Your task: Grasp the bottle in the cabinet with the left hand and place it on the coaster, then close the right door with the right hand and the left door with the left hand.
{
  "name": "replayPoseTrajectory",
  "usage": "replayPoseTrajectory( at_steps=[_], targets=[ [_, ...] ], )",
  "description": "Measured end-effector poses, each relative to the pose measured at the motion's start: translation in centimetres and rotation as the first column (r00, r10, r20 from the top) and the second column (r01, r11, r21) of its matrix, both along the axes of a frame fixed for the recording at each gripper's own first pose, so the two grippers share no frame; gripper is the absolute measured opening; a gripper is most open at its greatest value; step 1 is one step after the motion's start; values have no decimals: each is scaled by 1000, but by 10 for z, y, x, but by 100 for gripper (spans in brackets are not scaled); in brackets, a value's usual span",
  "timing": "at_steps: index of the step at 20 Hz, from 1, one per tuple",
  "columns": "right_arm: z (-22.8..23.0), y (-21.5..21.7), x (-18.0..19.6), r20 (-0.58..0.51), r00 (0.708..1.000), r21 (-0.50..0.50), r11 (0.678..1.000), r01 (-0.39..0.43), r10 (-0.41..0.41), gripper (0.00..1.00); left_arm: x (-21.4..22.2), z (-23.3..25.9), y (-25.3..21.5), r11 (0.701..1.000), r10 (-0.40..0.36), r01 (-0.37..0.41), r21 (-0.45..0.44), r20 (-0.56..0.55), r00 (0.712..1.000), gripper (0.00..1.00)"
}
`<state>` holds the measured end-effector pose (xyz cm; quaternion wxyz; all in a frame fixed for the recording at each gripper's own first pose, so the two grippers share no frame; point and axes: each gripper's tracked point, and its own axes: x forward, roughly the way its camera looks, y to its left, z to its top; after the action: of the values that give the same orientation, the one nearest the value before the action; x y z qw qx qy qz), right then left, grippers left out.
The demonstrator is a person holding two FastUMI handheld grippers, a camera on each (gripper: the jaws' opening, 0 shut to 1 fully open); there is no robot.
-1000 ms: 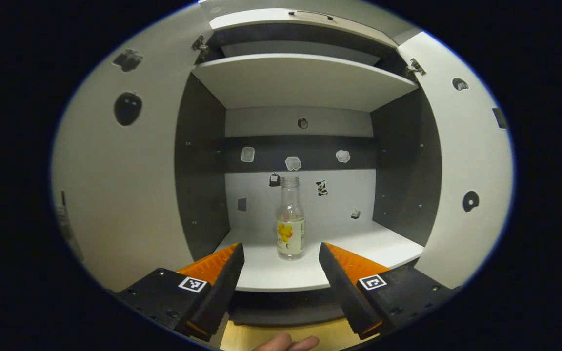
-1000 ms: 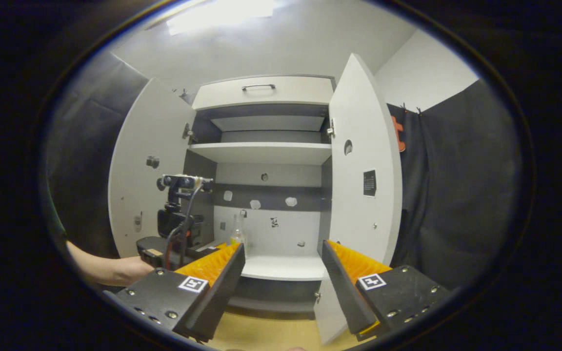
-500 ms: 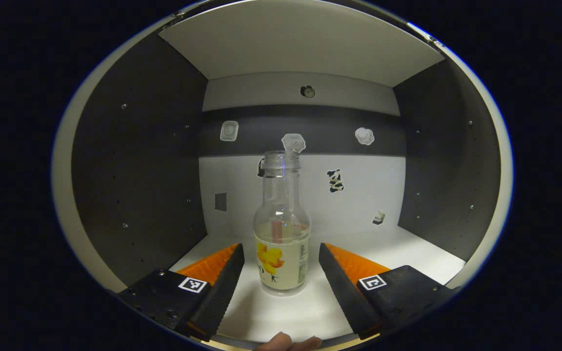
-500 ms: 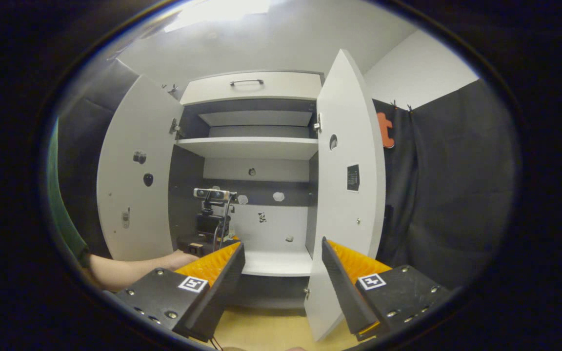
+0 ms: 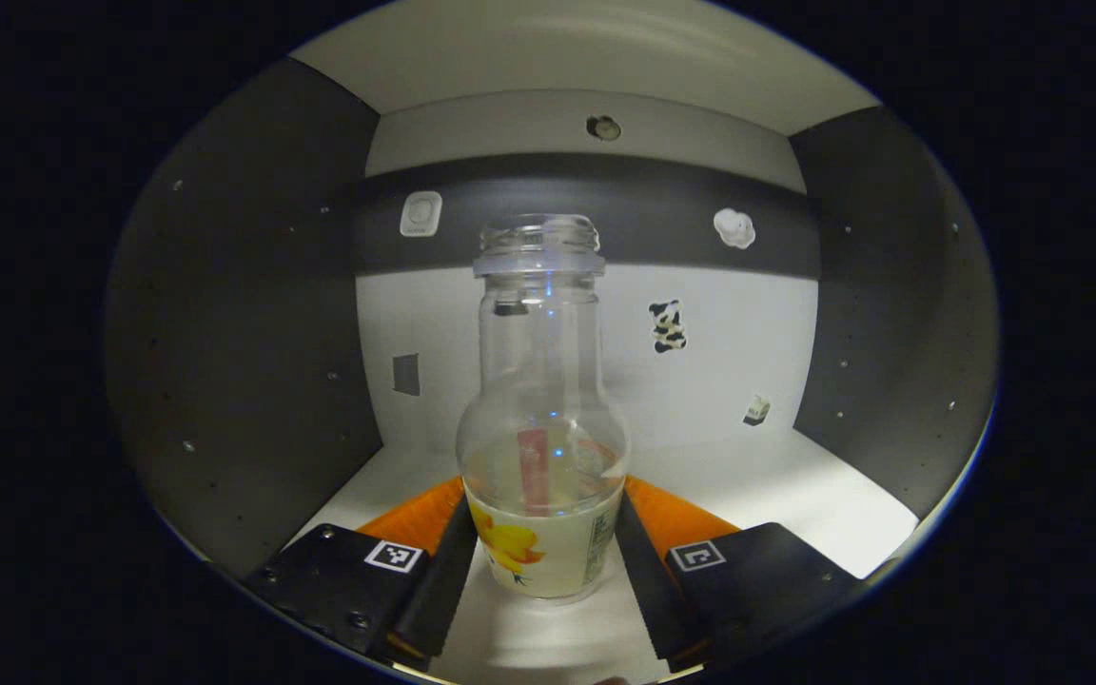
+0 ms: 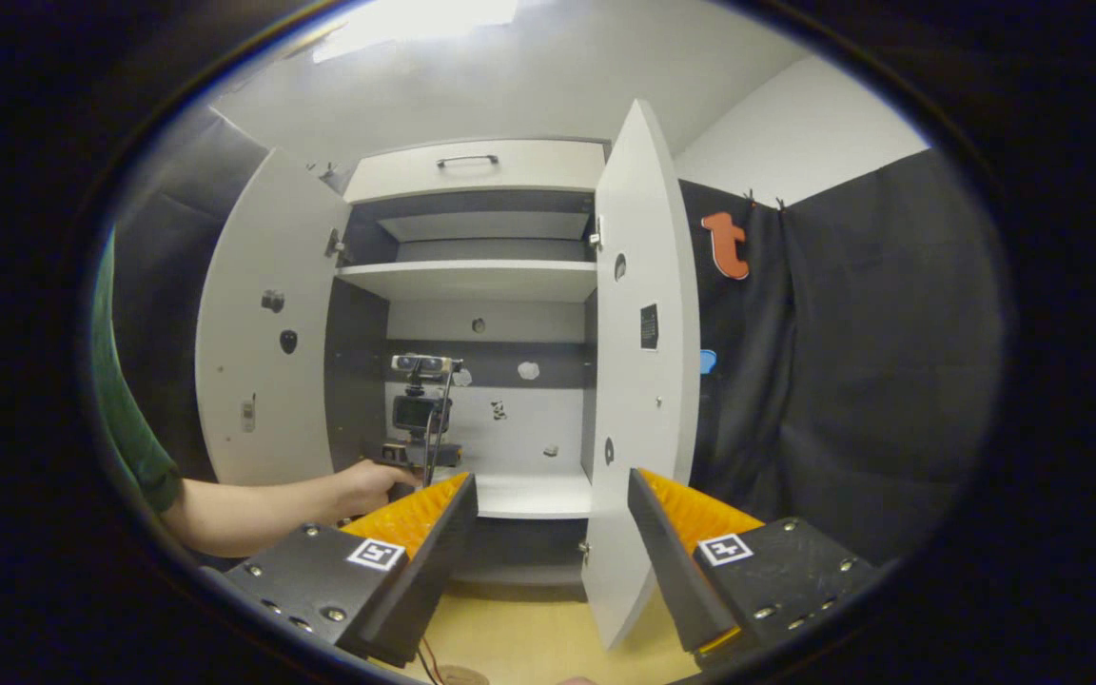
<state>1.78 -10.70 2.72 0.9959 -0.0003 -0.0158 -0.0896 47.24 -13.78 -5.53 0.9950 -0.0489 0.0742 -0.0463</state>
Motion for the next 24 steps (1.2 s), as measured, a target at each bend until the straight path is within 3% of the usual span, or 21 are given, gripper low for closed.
replayPoseTrajectory(
  at_steps=[7, 10, 15, 19, 23, 24],
  targets=[
    [11, 13, -45, 44, 998, 21, 999, -47, 46, 96, -106, 53, 5, 997, -65, 60, 52, 89, 994, 78],
    [17, 10, -68, 62, 997, 39, 998, -51, 48, 96, -154, 62, 6, 996, -84, 82, 23, 96, 992, 78],
    [21, 0, -98, 107, 992, 40, 997, -66, 61, 96, -240, 64, 8, 992, -122, 123, 4, 96, 988, 79],
    [13, -9, -107, 119, 991, 64, 996, -62, 54, 94, -293, 62, 26, 996, -85, 80, 39, 147, 985, 79],
    [3, -12, -113, 124, 990, 171, 982, -82, 61, 98, -341, 41, 21, 993, -113, 109, 37, 170, 979, 80],
    [2, -17, -113, 121, 991, 194, 978, -72, 49, 94, -350, 33, 21, 993, -119, 114, 37, 173, 978, 80]
  ],
)
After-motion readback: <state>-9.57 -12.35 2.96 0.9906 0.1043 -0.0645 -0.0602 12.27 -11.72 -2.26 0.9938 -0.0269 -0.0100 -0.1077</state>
